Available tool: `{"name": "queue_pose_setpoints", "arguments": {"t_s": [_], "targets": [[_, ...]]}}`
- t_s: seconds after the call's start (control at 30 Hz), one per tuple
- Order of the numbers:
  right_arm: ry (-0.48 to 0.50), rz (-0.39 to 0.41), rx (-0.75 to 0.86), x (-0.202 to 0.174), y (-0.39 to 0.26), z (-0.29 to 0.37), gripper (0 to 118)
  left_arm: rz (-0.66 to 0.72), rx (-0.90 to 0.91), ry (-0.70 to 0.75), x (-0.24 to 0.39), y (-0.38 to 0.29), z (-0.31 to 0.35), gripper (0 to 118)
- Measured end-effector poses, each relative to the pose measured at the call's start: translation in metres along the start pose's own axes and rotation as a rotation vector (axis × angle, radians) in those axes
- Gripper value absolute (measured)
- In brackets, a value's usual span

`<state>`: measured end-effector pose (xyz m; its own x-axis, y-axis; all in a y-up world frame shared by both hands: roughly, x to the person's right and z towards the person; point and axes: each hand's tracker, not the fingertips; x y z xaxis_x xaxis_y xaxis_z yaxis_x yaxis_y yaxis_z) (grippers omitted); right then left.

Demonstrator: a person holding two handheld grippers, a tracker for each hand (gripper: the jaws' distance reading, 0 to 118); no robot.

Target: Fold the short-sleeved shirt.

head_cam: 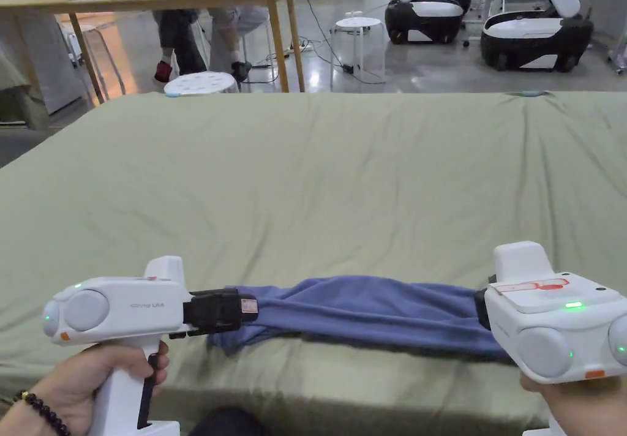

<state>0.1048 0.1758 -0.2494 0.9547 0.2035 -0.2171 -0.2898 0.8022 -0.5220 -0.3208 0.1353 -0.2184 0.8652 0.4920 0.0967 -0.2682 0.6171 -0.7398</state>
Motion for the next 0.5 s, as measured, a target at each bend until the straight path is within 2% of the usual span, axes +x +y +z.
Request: {"name": "queue_pose_setpoints", "arguments": {"t_s": [0.1,0.17,0.3,0.5], "targets": [[0.007,0.009,-0.017,-0.008,0.0,-0.008,0,0.004,0.011,0.001,-0.006,-0.002,-0.017,96],[0.014,0.01,-0.022,-0.012,0.001,-0.009,0,0.056,0.026,-0.001,-0.017,0.001,-0.026,96],[0.022,0.023,-0.028,-0.016,0.001,-0.009,0,0.168,0.062,-0.093,-0.039,0.01,-0.034,96],[0.013,0.023,-0.034,-0.016,0.001,-0.011,0,0.166,0.056,-0.152,-0.041,0.013,-0.049,91]]}}
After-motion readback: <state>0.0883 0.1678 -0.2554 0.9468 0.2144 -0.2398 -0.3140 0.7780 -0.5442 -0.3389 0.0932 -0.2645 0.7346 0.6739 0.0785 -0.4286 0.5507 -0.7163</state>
